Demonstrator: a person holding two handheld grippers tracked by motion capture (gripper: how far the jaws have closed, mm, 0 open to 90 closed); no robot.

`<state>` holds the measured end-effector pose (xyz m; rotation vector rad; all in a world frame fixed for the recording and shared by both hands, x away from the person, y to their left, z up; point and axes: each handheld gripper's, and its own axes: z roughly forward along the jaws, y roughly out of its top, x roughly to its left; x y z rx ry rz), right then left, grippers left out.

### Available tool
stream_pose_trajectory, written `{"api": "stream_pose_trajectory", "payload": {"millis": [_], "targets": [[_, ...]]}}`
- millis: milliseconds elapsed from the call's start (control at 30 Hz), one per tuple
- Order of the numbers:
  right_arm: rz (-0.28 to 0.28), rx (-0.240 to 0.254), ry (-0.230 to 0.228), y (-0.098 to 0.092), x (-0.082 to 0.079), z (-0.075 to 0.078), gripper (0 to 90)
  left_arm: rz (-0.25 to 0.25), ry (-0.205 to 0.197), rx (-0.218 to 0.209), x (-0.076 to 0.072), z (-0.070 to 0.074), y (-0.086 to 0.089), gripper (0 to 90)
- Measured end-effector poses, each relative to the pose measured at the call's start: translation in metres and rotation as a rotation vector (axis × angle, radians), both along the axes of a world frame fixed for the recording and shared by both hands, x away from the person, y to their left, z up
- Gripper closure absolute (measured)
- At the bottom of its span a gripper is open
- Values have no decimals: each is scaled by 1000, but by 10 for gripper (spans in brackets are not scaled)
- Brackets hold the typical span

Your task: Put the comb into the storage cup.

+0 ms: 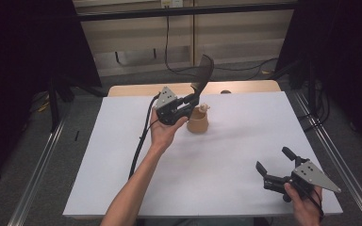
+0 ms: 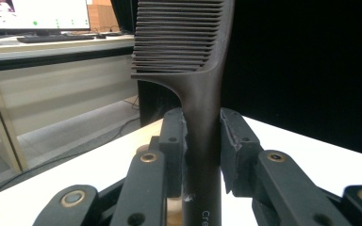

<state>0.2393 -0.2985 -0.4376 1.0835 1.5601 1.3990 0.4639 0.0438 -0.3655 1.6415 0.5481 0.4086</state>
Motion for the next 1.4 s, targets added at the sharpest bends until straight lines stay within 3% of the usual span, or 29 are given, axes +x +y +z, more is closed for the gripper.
{"api": "stream_pose_trajectory", "payload": {"millis": [233,433,500,933,1400], "targets": [[-1,-1,0,0,0,0,0,14,-14,-23,6,6,-4,729],[-1,-3,0,0,-1,0,0,12,-24,-12,12,5,-6,729],[-1,-1,0,0,-1,0,0,20,-24,5,14,4,-7,729],[8,4,-2,0,-2,1,0,24,-6,-16,31,-8,-13,729],[9,5,0,-1,-2,0,0,18,-4,29,40,-25,-26,729]]}}
